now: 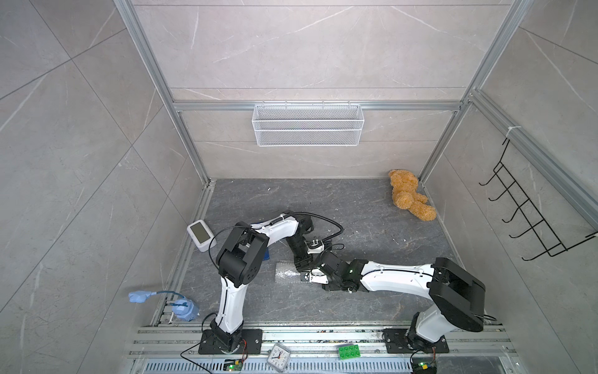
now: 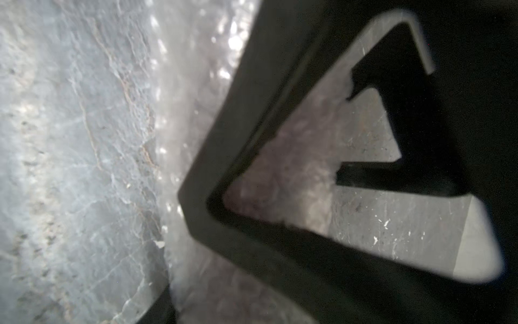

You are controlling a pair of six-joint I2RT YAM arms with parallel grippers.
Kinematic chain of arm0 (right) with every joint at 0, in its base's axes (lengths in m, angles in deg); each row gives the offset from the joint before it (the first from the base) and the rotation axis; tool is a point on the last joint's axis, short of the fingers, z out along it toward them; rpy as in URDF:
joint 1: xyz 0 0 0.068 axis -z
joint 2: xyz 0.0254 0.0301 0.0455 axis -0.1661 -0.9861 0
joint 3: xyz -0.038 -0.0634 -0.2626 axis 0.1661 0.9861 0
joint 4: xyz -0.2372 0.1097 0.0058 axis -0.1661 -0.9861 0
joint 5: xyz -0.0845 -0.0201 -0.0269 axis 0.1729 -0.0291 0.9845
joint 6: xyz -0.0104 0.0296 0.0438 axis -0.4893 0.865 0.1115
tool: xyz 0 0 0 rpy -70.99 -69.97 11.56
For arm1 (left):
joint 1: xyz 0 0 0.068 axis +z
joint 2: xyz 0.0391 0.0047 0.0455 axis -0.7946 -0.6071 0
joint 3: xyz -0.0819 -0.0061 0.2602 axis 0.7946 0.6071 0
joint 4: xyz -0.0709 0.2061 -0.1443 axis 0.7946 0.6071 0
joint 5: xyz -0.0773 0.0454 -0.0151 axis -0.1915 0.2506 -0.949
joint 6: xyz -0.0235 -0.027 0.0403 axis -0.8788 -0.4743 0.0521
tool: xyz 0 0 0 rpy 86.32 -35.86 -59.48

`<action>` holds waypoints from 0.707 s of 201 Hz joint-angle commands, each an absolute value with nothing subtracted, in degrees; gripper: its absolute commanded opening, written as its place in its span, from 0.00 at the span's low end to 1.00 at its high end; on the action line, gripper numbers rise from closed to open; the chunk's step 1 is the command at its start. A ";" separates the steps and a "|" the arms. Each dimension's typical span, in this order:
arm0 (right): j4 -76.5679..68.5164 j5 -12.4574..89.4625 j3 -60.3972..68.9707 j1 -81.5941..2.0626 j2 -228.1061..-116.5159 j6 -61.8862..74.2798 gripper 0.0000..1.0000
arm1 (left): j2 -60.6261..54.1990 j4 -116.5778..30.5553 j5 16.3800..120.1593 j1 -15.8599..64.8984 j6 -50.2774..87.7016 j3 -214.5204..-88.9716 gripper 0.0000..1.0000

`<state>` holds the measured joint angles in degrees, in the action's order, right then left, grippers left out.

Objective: Wrap wine bottles in bubble wrap
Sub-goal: Wrap the wine bottle in bubble wrap.

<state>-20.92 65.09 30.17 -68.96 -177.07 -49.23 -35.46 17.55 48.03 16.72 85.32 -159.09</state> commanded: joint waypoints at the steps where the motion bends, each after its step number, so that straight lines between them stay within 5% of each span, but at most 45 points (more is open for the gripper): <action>1: -29.80 65.51 28.65 -68.66 -179.16 -39.45 0.44 | -30.36 15.16 52.00 17.74 82.90 -157.23 0.82; 5: -30.33 65.53 28.44 -68.63 -179.23 -38.76 0.44 | -29.93 14.59 52.04 17.87 82.74 -157.17 0.96; 9: -30.79 65.49 28.25 -68.63 -179.22 -38.06 0.44 | -29.48 13.90 52.23 17.97 82.42 -157.06 0.99; 92: -38.45 62.40 24.33 -68.63 -181.45 -26.46 0.43 | -18.54 -3.09 58.95 21.28 75.02 -154.27 1.00; 142: -40.03 56.77 22.44 -68.63 -180.90 -19.38 0.43 | -9.79 -14.09 76.03 23.86 58.21 -147.99 1.00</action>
<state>-32.92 62.64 22.76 -68.68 -179.41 -25.97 -14.15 -7.45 65.01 22.47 70.48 -149.25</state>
